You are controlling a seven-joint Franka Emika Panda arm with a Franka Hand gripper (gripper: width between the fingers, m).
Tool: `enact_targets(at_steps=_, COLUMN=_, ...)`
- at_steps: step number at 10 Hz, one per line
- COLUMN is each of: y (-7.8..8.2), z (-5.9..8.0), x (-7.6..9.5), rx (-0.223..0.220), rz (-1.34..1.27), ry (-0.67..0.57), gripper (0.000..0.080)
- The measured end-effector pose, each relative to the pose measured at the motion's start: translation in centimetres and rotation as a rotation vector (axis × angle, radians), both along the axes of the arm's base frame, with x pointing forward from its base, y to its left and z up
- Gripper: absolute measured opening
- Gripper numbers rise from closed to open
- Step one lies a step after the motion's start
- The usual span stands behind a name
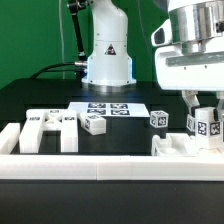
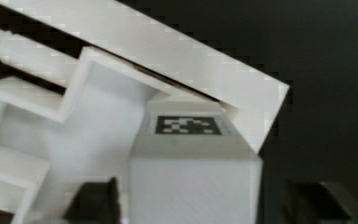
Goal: Assemble chair
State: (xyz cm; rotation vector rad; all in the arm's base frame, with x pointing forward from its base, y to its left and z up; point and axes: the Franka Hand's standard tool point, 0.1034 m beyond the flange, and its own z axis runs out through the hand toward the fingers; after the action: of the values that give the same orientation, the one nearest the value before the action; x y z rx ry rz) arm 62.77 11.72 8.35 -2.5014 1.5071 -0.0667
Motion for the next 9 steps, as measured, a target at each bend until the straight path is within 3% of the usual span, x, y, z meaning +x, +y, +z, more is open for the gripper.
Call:
enact_targets(at_steps=1, y=0.04, z=0.0, x=0.0, rx=-0.013, rz=0.073, ry=-0.012, gripper=0.0466)
enact_targets(at_steps=2, y=0.25, z=-0.01, x=-0.05, rx=-0.028, rz=0.179, ry=-0.029, gripper=0.0612)
enact_targets(at_steps=3, y=0.52, z=-0.01, x=-0.12, rx=-0.039, rz=0.259, ry=-0.041, gripper=0.0638)
enact_targets(at_steps=9, y=0.69, z=0.03, x=-0.12, rx=-0.126, rz=0.773, ry=-0.126, gripper=0.0649)
